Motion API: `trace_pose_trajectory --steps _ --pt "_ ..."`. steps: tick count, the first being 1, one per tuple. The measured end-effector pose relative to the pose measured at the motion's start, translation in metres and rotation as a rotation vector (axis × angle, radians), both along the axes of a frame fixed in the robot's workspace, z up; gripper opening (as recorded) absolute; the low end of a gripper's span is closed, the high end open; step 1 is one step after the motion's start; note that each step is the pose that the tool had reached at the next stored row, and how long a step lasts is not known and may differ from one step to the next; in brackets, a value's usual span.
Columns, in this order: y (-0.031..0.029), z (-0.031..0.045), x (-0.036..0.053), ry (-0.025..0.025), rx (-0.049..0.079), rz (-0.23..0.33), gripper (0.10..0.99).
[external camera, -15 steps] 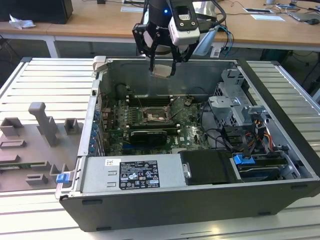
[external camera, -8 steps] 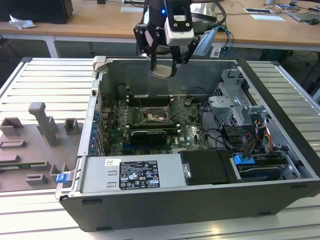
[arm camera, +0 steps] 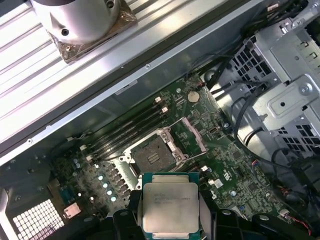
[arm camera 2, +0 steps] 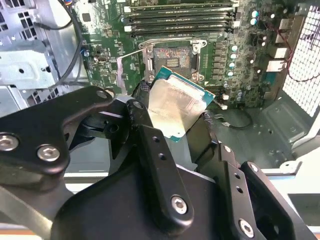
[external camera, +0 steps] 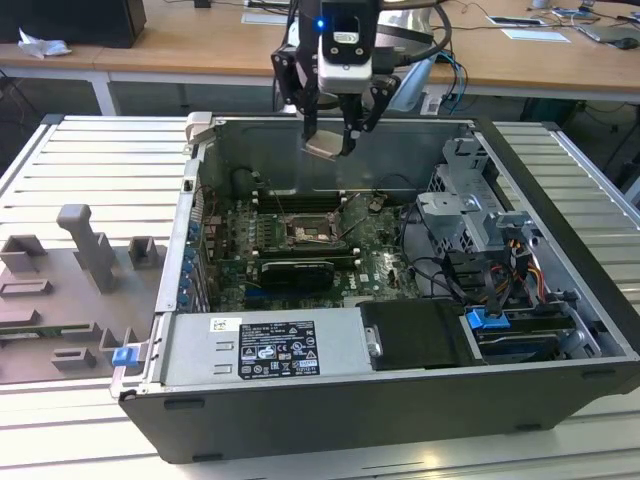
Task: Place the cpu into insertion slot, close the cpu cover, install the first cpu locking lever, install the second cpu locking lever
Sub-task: 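Place the cpu into insertion slot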
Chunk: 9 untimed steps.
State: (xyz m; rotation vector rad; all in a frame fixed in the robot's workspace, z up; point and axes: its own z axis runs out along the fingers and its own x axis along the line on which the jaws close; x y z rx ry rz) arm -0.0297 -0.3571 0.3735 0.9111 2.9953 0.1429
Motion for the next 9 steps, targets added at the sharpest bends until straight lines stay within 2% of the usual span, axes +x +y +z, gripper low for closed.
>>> trace_pose_trajectory --steps 5,9 --pt "0.0 -0.0004 0.0 0.0 0.0 -0.05 0.541" --pt "0.0 -0.001 0.0 0.0 0.0 -0.114 0.541"
